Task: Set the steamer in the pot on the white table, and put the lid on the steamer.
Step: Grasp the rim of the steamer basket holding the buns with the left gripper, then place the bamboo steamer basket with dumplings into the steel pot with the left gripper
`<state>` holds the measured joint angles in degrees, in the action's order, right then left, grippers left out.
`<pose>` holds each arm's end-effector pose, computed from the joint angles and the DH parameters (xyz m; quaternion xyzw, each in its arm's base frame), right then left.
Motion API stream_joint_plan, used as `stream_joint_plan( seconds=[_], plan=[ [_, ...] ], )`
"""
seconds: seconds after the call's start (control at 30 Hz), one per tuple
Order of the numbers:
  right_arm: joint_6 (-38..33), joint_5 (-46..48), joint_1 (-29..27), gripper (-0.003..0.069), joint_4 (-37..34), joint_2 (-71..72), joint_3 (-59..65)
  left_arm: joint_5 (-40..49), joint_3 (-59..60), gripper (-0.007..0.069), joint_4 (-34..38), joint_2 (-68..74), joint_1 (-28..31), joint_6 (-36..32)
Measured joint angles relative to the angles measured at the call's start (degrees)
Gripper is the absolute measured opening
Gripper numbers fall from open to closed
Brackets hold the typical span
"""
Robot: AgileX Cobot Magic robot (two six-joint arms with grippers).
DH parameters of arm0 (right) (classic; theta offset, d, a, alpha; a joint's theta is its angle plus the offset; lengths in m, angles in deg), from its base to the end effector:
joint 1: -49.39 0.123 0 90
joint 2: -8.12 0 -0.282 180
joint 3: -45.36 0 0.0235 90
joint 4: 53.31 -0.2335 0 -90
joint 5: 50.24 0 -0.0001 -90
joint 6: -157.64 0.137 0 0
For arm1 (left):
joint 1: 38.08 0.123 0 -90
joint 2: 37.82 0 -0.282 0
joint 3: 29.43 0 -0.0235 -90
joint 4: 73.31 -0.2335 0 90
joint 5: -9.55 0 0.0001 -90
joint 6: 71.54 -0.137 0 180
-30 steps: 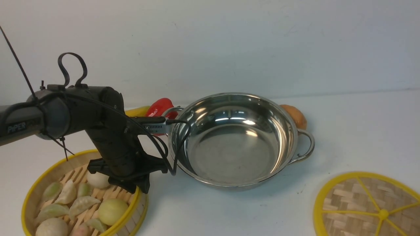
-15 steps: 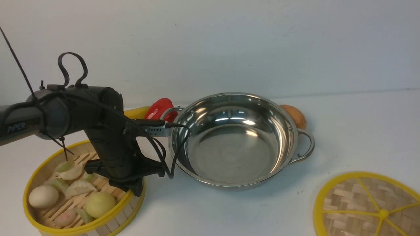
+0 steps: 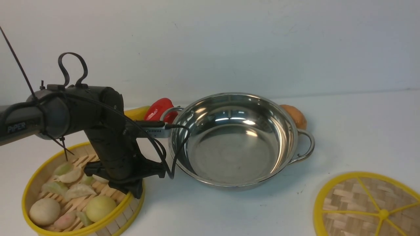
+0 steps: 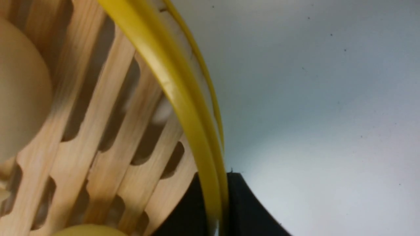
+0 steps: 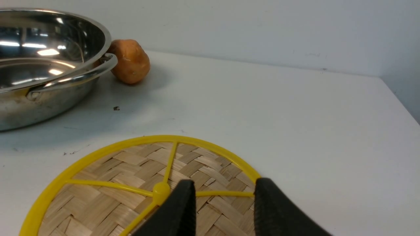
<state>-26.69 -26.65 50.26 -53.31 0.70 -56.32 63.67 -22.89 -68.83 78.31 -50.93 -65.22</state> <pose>0.0807 0.0012 0.1548 -0.0370 0.8149 -0.0175 0.5781 0.3307 -0.0843 0.1334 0.0349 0.9985 -0.0365 0.0222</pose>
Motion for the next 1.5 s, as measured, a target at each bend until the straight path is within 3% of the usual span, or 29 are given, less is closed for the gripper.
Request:
stream_joint_plan(
  seconds=[0.47,1.13,1.5],
  plan=[
    [0.0,0.0,0.0,0.0241,0.0,0.0,0.0,7.03,-0.51,0.0032,-0.46,-4.5,0.0,0.35],
    [0.0,0.0,0.0,0.0241,0.0,0.0,0.0,15.75,-15.02,0.0032,-2.8,-5.21,-0.12,0.41],
    [0.0,0.0,0.0,0.0241,0.0,0.0,0.0,16.35,-24.44,0.0032,-4.48,-5.21,-5.94,0.41]
  ],
)
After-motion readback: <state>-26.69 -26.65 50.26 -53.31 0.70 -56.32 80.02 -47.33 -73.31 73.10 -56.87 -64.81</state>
